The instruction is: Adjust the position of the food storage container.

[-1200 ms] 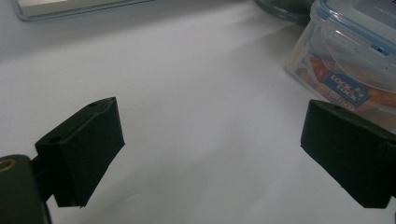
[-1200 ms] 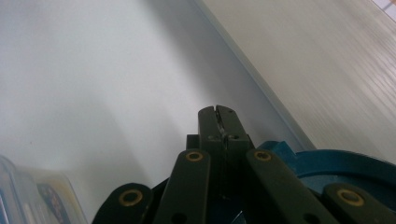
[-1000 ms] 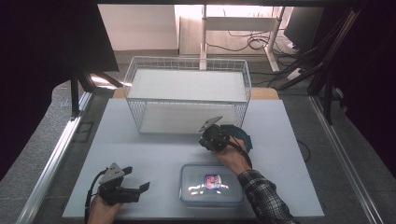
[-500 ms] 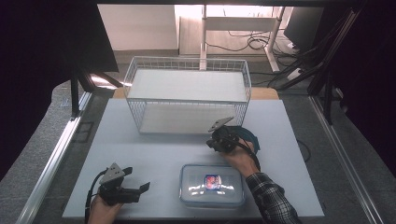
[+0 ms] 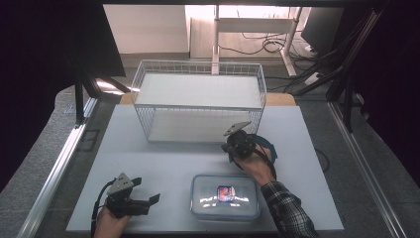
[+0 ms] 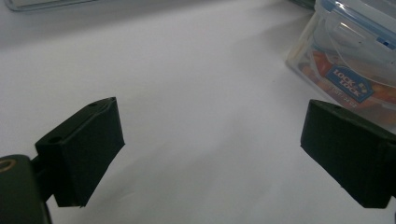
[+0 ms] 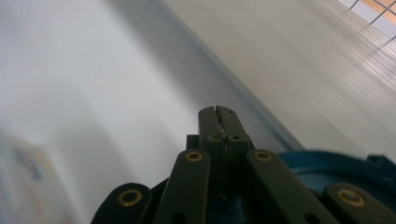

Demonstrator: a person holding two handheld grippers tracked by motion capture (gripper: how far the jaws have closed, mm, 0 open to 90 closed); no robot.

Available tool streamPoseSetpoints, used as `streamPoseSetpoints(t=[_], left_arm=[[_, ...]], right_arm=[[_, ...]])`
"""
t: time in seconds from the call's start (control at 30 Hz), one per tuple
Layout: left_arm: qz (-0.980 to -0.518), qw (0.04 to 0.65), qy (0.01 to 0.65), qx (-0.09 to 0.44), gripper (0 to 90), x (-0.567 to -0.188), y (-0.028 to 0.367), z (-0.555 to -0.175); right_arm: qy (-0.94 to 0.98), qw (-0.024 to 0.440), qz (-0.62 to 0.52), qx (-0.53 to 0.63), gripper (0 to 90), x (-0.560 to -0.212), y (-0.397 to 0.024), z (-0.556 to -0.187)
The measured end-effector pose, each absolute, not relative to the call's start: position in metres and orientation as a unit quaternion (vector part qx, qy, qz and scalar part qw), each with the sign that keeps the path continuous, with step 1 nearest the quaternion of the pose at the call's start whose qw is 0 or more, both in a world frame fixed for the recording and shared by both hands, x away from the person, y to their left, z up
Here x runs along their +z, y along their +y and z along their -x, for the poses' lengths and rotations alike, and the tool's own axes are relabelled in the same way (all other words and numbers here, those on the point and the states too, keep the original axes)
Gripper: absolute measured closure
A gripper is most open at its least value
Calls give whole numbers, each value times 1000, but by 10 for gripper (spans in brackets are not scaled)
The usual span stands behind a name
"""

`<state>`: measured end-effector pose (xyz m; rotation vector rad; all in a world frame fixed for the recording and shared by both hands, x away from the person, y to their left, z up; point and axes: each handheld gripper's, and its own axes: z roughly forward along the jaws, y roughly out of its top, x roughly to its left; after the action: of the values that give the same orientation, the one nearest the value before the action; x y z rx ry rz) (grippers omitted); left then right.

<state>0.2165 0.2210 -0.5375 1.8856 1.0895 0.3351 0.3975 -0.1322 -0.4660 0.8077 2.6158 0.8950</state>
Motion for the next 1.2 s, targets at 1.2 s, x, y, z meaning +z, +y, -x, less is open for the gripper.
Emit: streamPoseSetpoints(t=[1.2], left_arm=[[-767, 448, 441, 131, 54, -539, 220, -216]], right_arm=[[900, 134, -301, 284, 894, -453, -161, -395]])
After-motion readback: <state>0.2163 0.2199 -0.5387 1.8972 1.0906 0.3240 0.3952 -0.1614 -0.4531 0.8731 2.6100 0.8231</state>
